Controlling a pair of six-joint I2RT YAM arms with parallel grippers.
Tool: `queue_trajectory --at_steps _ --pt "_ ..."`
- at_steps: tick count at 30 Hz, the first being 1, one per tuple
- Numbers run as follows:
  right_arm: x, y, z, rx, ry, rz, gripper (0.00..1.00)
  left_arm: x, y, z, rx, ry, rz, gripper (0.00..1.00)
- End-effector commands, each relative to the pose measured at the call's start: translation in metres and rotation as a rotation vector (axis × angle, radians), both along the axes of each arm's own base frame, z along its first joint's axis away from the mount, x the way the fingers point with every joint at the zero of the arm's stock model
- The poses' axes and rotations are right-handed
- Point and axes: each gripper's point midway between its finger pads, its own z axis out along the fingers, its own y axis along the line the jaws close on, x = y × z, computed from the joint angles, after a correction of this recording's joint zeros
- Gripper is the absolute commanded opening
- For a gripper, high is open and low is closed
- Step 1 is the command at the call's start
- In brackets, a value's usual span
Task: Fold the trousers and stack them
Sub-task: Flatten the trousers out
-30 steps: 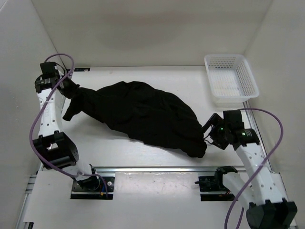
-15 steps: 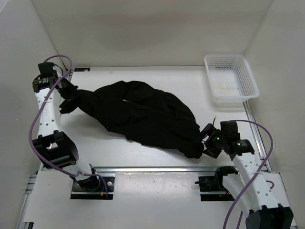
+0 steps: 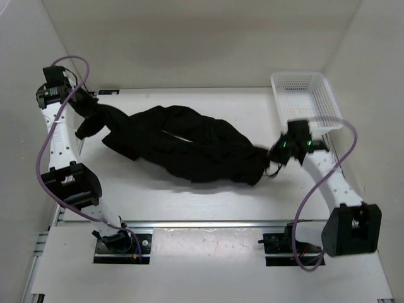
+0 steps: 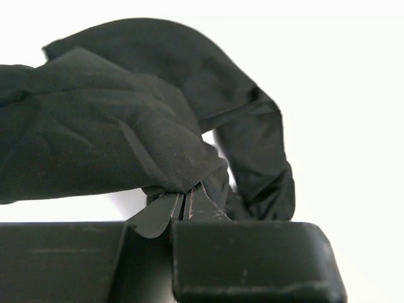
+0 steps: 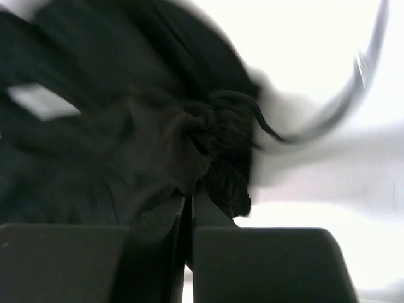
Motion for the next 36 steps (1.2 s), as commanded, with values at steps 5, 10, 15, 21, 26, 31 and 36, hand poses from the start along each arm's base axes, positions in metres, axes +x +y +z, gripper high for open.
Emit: queue_trajectory --at_steps 5,10,15,21,26,31,36 --pt "0.139 -0.030 0.221 -0.165 -0.641 -0.017 0.01 -0.014 0.021 0.131 0.068 -0.305 0.095 0.10" --pt "0.103 0.007 0.174 -0.198 -0.548 0.143 0.01 -0.034 0.029 0.110 0.070 -0.263 0.152 0.10" --pt "0.015 0.008 0.034 -0.181 -0.200 0.164 0.35 -0.055 0.037 0.029 0.041 -0.068 0.200 0.10" --pt "-0.024 -0.004 0.021 -0.168 -0.155 0.126 0.78 -0.058 0.040 -0.010 0.016 0.017 0.193 0.10" --pt "-0.037 0.016 0.004 -0.042 -0.113 0.150 0.78 -0.059 0.041 -0.007 0.027 0.011 0.200 0.10" --pt "-0.012 0.024 -0.015 0.123 -0.164 0.091 0.78 -0.059 0.042 -0.017 0.033 0.032 0.185 0.10" --pt "0.011 0.023 -0.032 0.167 -0.132 0.072 0.76 -0.059 0.045 -0.029 0.040 0.066 0.187 0.10"
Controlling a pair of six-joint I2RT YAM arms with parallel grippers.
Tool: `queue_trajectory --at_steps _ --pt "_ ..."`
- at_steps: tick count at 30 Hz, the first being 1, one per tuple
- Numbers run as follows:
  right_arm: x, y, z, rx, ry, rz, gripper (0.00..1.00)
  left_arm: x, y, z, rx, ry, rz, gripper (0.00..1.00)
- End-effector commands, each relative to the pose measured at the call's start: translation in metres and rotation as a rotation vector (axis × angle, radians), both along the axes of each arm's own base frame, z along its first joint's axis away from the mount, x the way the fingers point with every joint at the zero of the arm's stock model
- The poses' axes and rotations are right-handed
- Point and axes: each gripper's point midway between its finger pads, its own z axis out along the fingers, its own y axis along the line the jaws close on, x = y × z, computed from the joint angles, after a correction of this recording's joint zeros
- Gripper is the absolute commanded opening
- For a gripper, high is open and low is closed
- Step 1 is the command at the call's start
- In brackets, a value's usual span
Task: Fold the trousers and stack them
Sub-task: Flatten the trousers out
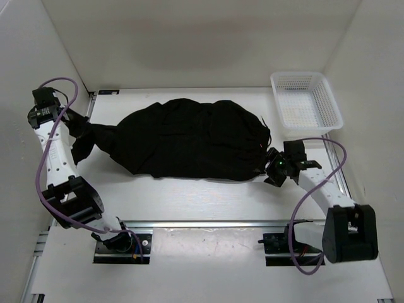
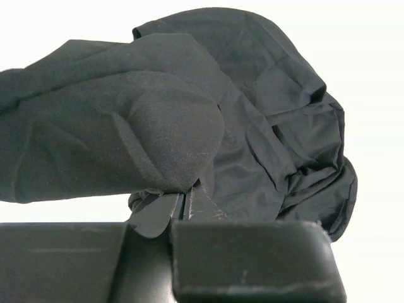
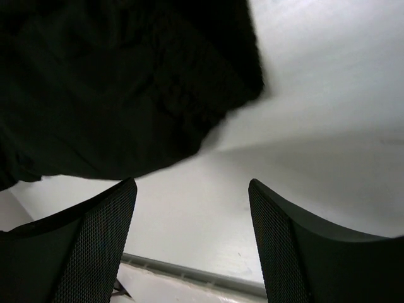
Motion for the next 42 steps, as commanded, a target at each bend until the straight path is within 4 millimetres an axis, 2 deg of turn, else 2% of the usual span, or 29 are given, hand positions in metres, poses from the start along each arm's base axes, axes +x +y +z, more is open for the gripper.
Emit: queue_trajectory --at_steps 1,5,6,10,14,15,17,18,20,21,22,26,27,29,30,32,33,34,36,38,39,40,41,42 --pt "0.038 0.014 0.013 0.106 -0.107 0.018 0.76 0.000 0.008 -0.006 0.033 0.006 0.004 0.10" --pt "0.056 0.007 -0.003 0.116 -0.105 -0.009 0.74 -0.001 0.009 -0.023 0.019 0.050 0.009 0.10" --pt "0.061 0.007 -0.003 0.116 -0.108 -0.009 0.72 -0.001 0.009 -0.023 0.019 0.051 0.009 0.10" --pt "0.069 0.003 -0.025 0.077 -0.071 -0.014 0.64 -0.001 0.011 -0.023 0.026 0.053 0.014 0.10" --pt "0.081 0.001 -0.038 0.075 -0.071 -0.050 0.51 0.000 0.013 -0.019 0.043 0.047 0.013 0.10" --pt "0.082 -0.003 -0.042 0.054 -0.064 -0.065 0.36 -0.001 0.016 -0.019 0.043 0.048 0.022 0.10" --pt "0.091 -0.007 -0.036 0.030 -0.078 -0.082 0.09 0.000 0.017 -0.016 0.047 0.039 0.022 0.10" --pt "0.088 -0.010 -0.025 0.017 -0.083 -0.092 0.00 0.001 0.017 -0.019 0.043 0.047 0.022 0.10" --pt "0.085 -0.020 -0.010 -0.037 -0.121 -0.104 0.00 0.003 0.019 -0.012 0.058 0.031 0.014 0.10" --pt "0.079 -0.026 0.011 -0.067 -0.160 -0.101 0.00 0.002 0.019 -0.017 0.055 0.051 0.005 0.10" --pt "0.073 -0.031 0.020 -0.096 -0.173 -0.109 0.00 0.004 0.020 -0.014 0.060 0.042 0.005 0.10" --pt "0.040 -0.070 0.055 -0.226 -0.225 -0.189 0.00 0.007 0.022 -0.027 0.049 0.075 -0.004 0.10" --pt "0.027 -0.079 0.051 -0.257 -0.185 -0.202 0.00 0.004 0.023 -0.031 0.059 0.091 -0.003 0.13" --pt "0.014 -0.094 0.046 -0.279 -0.162 -0.258 0.00 0.004 0.023 -0.043 0.044 0.121 -0.005 0.26" --pt "0.008 -0.096 0.043 -0.273 -0.148 -0.266 0.00 0.002 0.022 -0.048 0.038 0.132 -0.006 0.36" --pt "0.004 -0.100 0.040 -0.263 -0.146 -0.282 0.00 0.003 0.020 -0.059 0.015 0.156 -0.014 0.58" --pt "0.004 -0.101 0.040 -0.265 -0.144 -0.298 0.00 0.003 0.020 -0.059 0.015 0.156 -0.014 0.80" --pt "0.002 -0.103 0.038 -0.273 -0.132 -0.302 0.00 0.001 0.019 -0.062 0.010 0.164 -0.014 0.83" --pt "0.002 -0.107 0.041 -0.283 -0.130 -0.319 0.00 -0.001 0.023 -0.059 0.033 0.166 -0.001 0.84" --pt "-0.001 -0.114 0.039 -0.294 -0.116 -0.346 0.00 -0.002 0.025 -0.056 0.040 0.160 0.017 0.73" --pt "0.001 -0.115 0.042 -0.294 -0.125 -0.348 0.00 -0.003 0.024 -0.058 0.040 0.160 0.017 0.55" --pt "0.001 -0.121 0.042 -0.302 -0.123 -0.363 0.00 -0.004 0.024 -0.062 0.038 0.163 0.017 0.17" --pt "0.001 -0.122 0.045 -0.294 -0.131 -0.368 0.00 -0.004 0.023 -0.066 0.036 0.168 0.016 0.10" --pt "0.001 -0.120 0.045 -0.294 -0.133 -0.353 0.00 -0.008 0.021 -0.076 0.019 0.186 0.027 0.10"
